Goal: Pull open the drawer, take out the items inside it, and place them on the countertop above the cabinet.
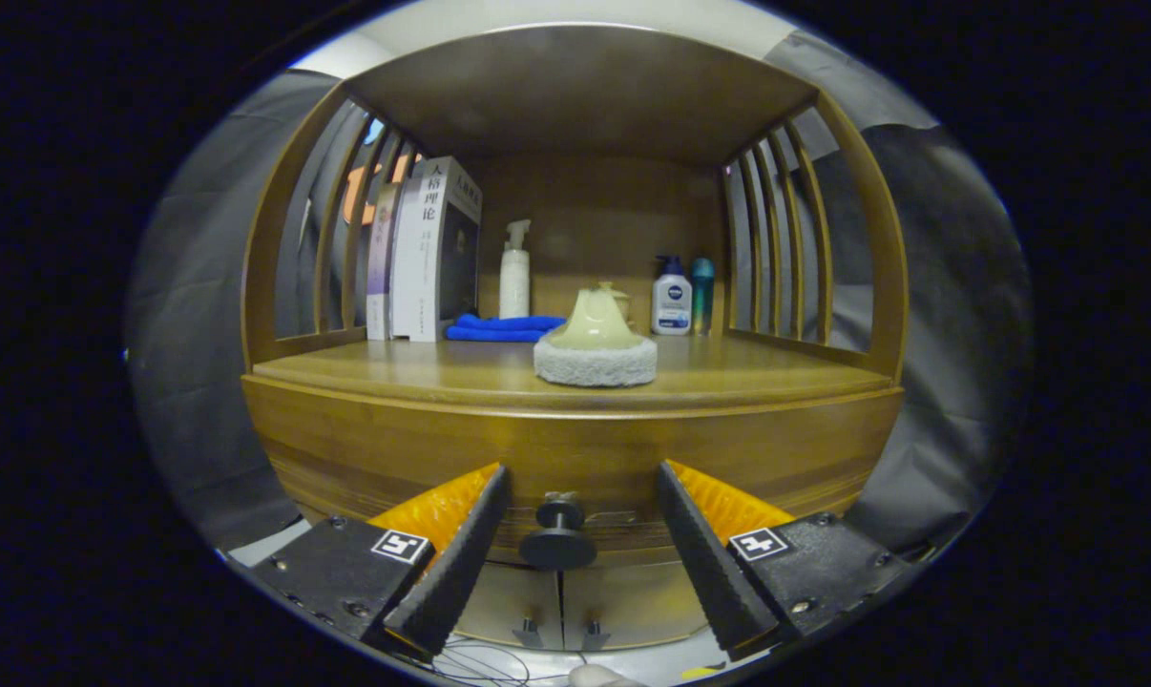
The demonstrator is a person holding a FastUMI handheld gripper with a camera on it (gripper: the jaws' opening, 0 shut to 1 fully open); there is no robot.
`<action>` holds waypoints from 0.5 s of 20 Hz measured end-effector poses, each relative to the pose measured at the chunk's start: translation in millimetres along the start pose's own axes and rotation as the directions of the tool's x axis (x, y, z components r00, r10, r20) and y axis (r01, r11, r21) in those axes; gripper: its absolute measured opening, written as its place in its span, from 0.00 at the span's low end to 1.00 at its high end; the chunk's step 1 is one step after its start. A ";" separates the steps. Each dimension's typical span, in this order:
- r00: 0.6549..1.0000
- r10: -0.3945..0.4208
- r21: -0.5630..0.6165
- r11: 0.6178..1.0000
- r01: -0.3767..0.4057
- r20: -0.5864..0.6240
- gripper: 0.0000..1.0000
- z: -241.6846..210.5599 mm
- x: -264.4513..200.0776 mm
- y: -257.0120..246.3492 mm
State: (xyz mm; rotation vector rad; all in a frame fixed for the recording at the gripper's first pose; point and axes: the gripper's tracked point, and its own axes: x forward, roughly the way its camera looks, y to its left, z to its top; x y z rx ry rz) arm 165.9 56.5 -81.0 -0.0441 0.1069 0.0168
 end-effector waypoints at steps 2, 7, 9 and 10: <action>0.999 -0.004 -0.006 1.000 0.004 0.033 0.99 15.9 -23.8 -6.6; 0.997 -0.021 -0.004 1.000 0.021 0.076 0.99 43.5 -88.2 -38.4; 0.995 -0.027 0.002 1.000 0.026 0.098 0.99 47.8 -114.7 -49.1; 0.994 -0.031 0.009 1.000 0.030 0.107 0.99 47.5 -125.1 -54.6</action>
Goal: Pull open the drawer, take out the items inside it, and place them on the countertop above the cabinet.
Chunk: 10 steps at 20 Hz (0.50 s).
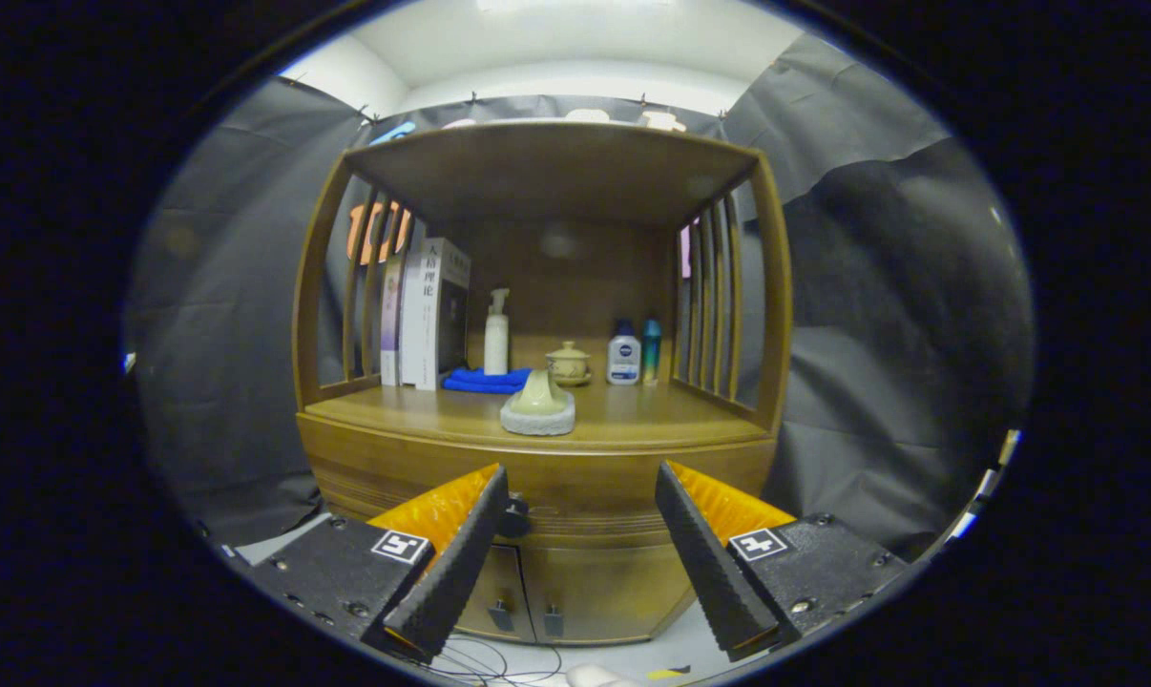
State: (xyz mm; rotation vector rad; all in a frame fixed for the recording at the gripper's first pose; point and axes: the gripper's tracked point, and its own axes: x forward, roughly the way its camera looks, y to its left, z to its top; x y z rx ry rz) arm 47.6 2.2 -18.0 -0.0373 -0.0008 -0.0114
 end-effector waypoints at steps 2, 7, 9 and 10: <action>1.000 -0.008 0.037 0.999 0.007 0.010 0.99 3.9 -25.0 -10.8; 0.999 -0.020 0.061 0.998 0.018 0.028 0.99 9.4 -53.9 -29.6; 0.999 -0.026 0.054 0.998 0.024 0.033 0.99 10.6 -55.1 -32.9; 0.999 -0.025 0.052 0.998 0.024 0.032 0.99 10.0 -54.5 -32.2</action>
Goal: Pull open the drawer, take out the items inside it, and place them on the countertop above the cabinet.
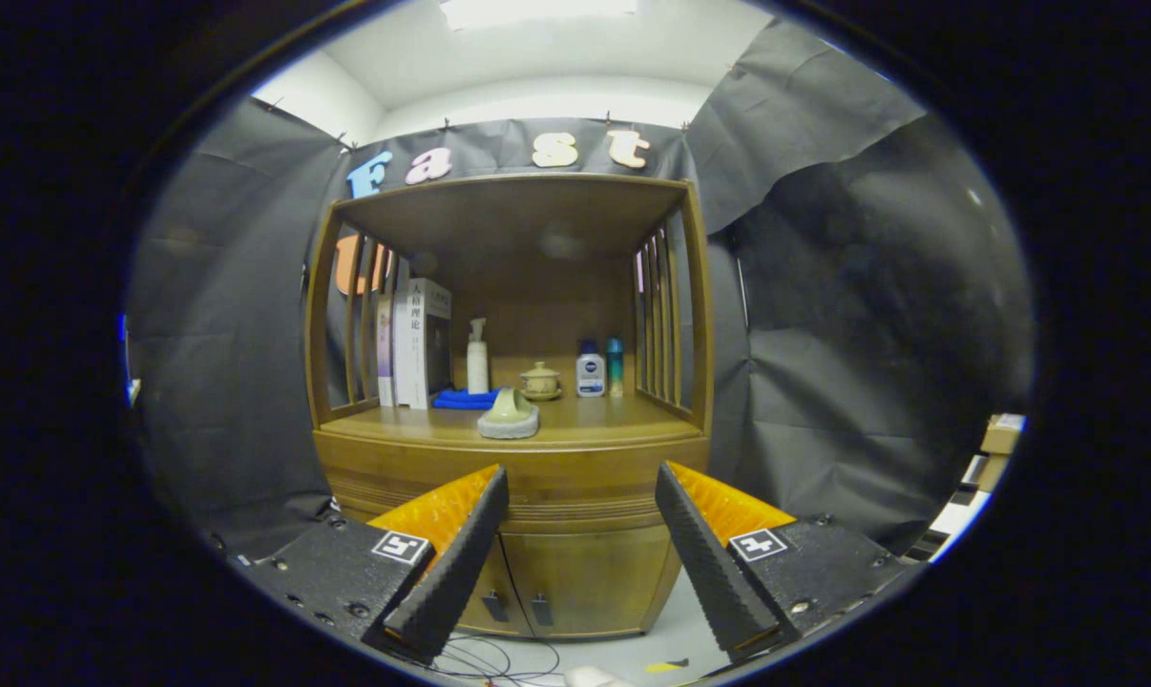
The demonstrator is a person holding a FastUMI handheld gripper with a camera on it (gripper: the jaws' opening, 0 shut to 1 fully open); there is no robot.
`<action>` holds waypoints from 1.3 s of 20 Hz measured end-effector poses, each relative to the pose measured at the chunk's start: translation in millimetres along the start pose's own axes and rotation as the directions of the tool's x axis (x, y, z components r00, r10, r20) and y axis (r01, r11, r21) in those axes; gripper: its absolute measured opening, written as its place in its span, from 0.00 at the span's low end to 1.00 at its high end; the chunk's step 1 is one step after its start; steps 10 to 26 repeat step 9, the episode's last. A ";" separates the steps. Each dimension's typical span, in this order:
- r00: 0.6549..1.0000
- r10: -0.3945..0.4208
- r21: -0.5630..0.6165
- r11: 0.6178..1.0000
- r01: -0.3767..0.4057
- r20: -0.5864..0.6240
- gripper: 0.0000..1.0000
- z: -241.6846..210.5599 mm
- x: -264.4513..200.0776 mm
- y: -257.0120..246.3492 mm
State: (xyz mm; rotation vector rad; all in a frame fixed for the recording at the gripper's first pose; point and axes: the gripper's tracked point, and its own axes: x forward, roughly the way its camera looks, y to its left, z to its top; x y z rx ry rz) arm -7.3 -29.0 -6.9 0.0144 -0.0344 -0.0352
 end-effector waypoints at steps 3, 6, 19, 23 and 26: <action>1.000 0.005 0.006 1.000 -0.005 -0.004 0.99 0.2 -0.8 0.2; 1.000 0.002 0.014 1.000 -0.002 -0.010 0.99 -1.1 0.7 -2.0; 1.000 0.005 0.012 1.000 -0.005 -0.006 0.99 0.7 2.7 -2.3; 1.000 0.005 0.012 1.000 -0.005 -0.006 0.99 0.7 2.7 -2.3; 1.000 0.005 0.012 1.000 -0.005 -0.006 0.99 0.7 2.7 -2.3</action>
